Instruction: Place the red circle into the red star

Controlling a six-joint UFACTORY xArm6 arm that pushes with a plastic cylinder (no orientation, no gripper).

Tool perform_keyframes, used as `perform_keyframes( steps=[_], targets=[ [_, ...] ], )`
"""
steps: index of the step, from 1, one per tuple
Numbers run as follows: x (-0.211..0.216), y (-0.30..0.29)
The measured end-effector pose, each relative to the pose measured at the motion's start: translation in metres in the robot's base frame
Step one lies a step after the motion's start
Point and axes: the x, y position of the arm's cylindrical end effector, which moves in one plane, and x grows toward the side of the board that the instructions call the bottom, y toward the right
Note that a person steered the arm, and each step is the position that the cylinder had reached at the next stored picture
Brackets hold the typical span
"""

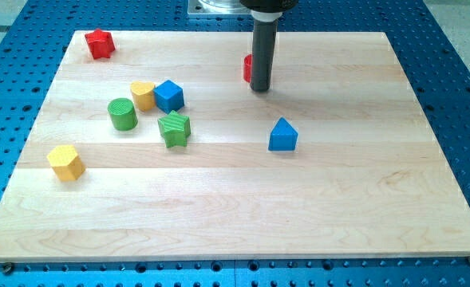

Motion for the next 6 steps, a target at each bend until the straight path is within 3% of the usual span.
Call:
perform_keyframes(
  steps=[1,4,6],
  targets=[
    [-0.017,0.037],
    [-0.064,-0.115],
    [-0.024,-0.168]
  ],
)
